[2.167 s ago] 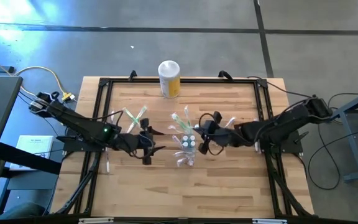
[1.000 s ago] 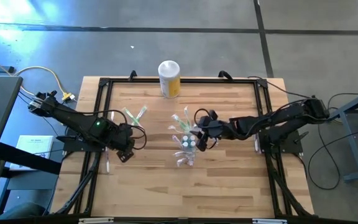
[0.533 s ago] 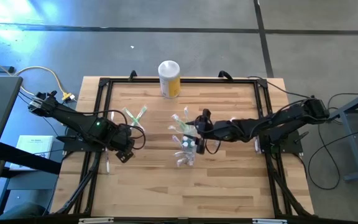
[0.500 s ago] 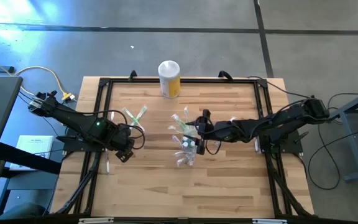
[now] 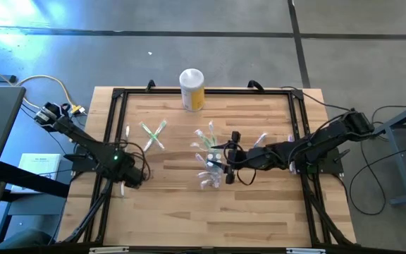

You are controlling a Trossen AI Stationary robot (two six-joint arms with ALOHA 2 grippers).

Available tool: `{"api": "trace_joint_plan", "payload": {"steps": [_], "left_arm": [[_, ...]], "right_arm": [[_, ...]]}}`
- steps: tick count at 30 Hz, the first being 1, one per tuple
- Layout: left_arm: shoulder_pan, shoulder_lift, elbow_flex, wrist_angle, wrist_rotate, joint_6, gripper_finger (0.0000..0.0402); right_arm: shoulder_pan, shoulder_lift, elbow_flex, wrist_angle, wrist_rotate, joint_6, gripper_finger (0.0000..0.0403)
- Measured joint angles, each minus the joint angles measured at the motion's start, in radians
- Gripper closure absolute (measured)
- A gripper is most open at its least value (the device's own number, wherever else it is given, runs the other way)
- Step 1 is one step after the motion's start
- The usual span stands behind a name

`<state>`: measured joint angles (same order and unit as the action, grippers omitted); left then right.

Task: Pick & Place toothbrushing station
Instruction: Put the purple toothbrush into the transparent organizer

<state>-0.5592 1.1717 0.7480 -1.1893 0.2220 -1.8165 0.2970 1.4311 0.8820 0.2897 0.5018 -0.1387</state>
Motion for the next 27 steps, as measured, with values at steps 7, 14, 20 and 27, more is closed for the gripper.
{"api": "trace_joint_plan", "payload": {"steps": [7, 14, 20, 27], "left_arm": [[-0.024, 0.000, -0.034, 0.046, -0.014, -0.080, 0.0168], [-0.024, 0.000, -0.150, 0.217, 0.039, -0.056, 0.0168], [-0.024, 0.000, -0.231, 0.278, 0.055, -0.070, 0.0168], [-0.024, -0.003, -0.306, 0.376, 0.093, -0.064, 0.0168]], "right_arm": [[0.000, 0.000, 0.000, 0.002, -0.002, 0.002, 0.0180], [0.000, 0.000, 0.000, 0.002, -0.003, 0.002, 0.0180], [0.012, 0.000, 0.000, 0.001, -0.004, 0.003, 0.0180], [0.031, 0.000, 0.000, 0.001, -0.006, 0.003, 0.0180]]}}
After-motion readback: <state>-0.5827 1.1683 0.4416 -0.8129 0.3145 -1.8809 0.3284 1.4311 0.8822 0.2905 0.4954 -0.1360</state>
